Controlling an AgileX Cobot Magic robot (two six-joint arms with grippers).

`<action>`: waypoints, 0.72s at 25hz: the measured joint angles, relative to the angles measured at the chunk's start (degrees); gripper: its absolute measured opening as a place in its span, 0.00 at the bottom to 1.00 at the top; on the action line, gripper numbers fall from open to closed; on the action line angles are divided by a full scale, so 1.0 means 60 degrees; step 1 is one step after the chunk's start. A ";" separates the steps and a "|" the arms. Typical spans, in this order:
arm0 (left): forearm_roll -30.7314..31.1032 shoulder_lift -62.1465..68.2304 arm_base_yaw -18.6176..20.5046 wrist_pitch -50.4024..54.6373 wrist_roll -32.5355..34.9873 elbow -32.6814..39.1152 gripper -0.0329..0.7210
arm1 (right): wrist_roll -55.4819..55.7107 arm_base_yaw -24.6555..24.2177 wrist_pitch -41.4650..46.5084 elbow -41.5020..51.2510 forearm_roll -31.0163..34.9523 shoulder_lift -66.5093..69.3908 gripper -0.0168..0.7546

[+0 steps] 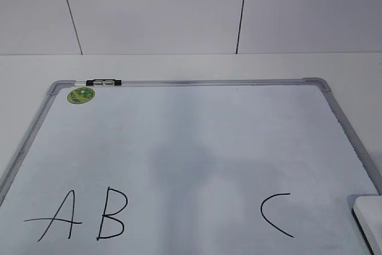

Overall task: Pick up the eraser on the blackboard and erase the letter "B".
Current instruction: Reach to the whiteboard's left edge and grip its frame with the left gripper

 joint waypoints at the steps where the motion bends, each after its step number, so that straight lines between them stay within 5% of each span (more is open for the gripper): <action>1: -0.0017 0.0000 0.0000 0.0000 0.0000 0.0000 0.31 | 0.0023 0.0000 0.0000 0.0000 0.0000 0.0204 0.78; 18: -0.0382 0.5498 0.0000 0.0040 -0.0269 -0.1642 0.32 | 0.0625 0.0000 0.0282 -0.1084 0.0786 0.4349 0.78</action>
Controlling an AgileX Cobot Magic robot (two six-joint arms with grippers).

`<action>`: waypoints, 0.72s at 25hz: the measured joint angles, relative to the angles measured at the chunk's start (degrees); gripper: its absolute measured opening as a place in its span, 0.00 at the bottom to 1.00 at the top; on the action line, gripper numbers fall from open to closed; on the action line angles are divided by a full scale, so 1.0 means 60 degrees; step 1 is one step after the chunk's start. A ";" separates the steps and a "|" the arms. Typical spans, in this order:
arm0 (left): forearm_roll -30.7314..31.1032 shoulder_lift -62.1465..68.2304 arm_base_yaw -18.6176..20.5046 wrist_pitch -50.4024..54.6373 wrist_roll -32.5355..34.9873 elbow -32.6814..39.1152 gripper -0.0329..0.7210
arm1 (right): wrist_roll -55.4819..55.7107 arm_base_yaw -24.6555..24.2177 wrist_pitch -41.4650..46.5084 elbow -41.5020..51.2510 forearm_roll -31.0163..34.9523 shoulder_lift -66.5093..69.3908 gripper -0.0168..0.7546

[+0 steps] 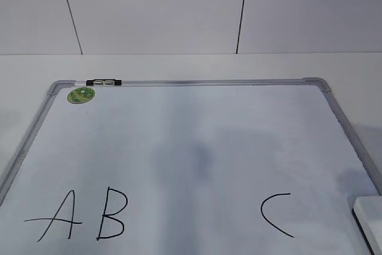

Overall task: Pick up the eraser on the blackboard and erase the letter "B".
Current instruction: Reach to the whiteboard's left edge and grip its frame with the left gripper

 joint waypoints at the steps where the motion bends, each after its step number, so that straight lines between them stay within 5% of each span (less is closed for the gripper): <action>1: 0.0000 0.0428 0.0000 0.0000 -0.0024 -0.0108 0.32 | 0.0019 0.0000 0.0020 -0.0130 -0.0019 0.0336 0.78; 18: 0.0078 0.8062 0.0000 0.0040 -0.0067 -0.3476 0.32 | 0.0019 0.0000 0.0038 -0.0510 -0.0159 0.2038 0.78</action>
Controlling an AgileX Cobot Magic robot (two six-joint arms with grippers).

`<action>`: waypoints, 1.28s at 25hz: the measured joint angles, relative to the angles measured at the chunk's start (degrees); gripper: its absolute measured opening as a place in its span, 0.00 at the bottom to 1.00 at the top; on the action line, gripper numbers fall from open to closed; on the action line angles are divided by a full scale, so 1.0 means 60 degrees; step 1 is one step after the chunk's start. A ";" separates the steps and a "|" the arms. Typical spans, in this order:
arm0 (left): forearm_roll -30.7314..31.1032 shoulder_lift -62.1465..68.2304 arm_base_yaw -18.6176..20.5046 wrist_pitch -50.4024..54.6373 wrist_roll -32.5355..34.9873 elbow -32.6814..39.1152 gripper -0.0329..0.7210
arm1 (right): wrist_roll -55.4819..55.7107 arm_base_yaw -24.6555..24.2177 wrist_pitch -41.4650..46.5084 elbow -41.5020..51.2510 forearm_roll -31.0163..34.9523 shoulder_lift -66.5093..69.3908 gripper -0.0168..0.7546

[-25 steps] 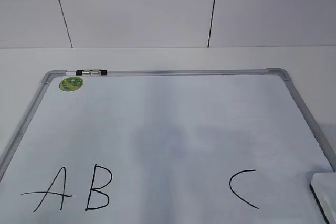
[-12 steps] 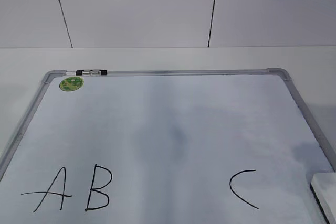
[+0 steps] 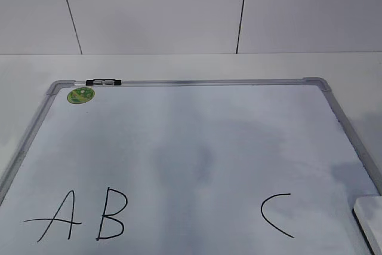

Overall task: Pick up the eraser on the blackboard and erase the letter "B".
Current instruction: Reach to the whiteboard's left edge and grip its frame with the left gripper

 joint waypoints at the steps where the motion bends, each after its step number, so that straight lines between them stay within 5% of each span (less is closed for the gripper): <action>1: 0.0014 0.0340 0.0000 -0.0021 0.0000 -0.0194 0.32 | 0.0000 0.0000 0.0000 -0.0016 0.0000 0.0044 0.78; 32: 0.0014 0.4253 0.0000 -0.1365 0.0121 -0.1309 0.32 | 0.0022 0.0000 -0.0327 -0.0089 0.0000 0.1170 0.78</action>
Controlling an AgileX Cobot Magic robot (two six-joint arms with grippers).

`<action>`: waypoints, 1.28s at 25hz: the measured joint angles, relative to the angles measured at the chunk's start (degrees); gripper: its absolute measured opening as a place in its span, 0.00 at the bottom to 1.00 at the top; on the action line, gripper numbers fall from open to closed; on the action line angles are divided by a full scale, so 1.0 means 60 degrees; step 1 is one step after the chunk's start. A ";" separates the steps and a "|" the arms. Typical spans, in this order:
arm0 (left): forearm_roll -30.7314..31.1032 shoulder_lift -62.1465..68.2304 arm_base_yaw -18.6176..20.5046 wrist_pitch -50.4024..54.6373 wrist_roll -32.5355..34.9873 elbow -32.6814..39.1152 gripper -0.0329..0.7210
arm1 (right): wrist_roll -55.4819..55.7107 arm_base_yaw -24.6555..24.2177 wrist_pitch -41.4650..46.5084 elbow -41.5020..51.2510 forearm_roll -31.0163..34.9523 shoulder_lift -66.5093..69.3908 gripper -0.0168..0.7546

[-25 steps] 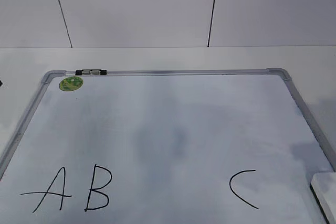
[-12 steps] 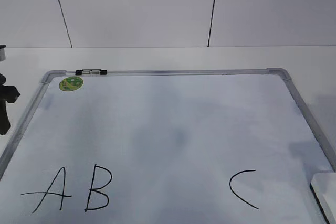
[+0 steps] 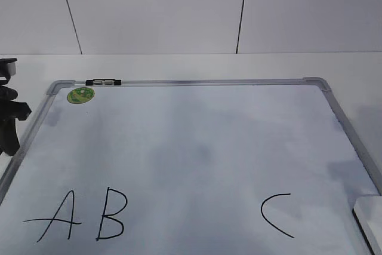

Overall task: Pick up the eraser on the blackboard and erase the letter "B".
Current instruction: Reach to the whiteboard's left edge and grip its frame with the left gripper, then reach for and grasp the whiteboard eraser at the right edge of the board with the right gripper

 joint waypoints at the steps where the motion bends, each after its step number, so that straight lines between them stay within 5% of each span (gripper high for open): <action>1: 0.0000 0.0070 0.0000 0.0000 0.0000 0.0000 0.32 | 0.0000 0.0000 0.0000 0.0000 0.0000 0.0000 0.78; 32: -0.0258 0.0455 0.0000 -0.0272 0.0260 0.0000 0.29 | 0.0015 0.0000 -0.0593 -0.0015 -0.0020 0.0000 0.78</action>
